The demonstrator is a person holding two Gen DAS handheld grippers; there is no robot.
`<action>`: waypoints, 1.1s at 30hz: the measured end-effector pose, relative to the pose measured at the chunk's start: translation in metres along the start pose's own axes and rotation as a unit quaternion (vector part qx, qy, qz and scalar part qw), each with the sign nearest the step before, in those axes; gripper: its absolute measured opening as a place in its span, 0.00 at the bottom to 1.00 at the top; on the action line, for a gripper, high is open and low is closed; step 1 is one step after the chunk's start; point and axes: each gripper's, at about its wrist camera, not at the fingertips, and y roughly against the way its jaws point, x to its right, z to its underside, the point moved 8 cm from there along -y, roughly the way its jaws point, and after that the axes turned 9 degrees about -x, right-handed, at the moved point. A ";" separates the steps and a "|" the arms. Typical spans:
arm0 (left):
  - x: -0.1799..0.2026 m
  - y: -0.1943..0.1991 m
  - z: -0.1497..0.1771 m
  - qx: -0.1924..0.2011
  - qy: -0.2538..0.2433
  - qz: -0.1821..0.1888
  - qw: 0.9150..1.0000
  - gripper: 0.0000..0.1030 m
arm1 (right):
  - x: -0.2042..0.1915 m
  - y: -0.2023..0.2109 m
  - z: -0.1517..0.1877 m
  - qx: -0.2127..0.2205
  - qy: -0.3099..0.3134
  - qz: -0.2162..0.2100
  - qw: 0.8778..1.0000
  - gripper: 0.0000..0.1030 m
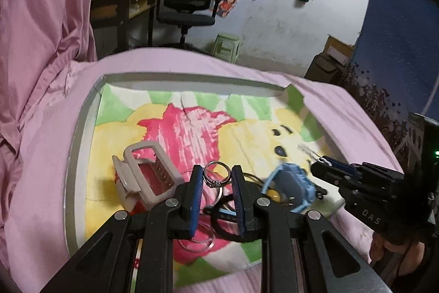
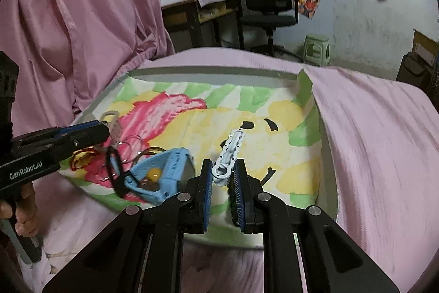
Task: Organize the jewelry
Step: 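Carry the silver ring and white chain into the tray and open both tools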
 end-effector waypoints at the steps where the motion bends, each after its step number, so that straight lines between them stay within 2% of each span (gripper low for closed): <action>1: -0.001 -0.003 0.000 -0.004 0.004 0.003 1.000 0.20 | 0.002 -0.004 0.000 -0.006 0.000 0.000 1.000 0.14; 7: -0.002 -0.014 0.001 -0.015 0.006 0.003 1.000 0.20 | 0.001 -0.024 0.004 -0.040 -0.005 -0.006 0.999 0.14; 11: 0.000 -0.017 0.002 -0.022 0.005 0.004 1.000 0.20 | 0.000 -0.030 0.008 -0.048 -0.006 -0.004 0.999 0.14; 19: 0.003 -0.021 0.003 -0.035 0.000 -0.003 0.999 0.20 | 0.001 -0.031 0.010 -0.053 -0.007 -0.001 0.999 0.14; 28: 0.001 -0.017 0.006 -0.026 0.007 -0.002 1.000 0.21 | 0.005 -0.028 0.009 -0.049 -0.005 0.000 0.999 0.15; 31: 0.000 -0.013 0.006 -0.016 0.008 -0.001 1.000 0.29 | 0.006 -0.025 0.008 -0.044 -0.005 0.001 0.999 0.16; 33: 0.001 -0.008 0.006 -0.004 0.006 -0.001 1.000 0.44 | 0.007 -0.023 0.008 -0.039 -0.004 0.001 0.999 0.16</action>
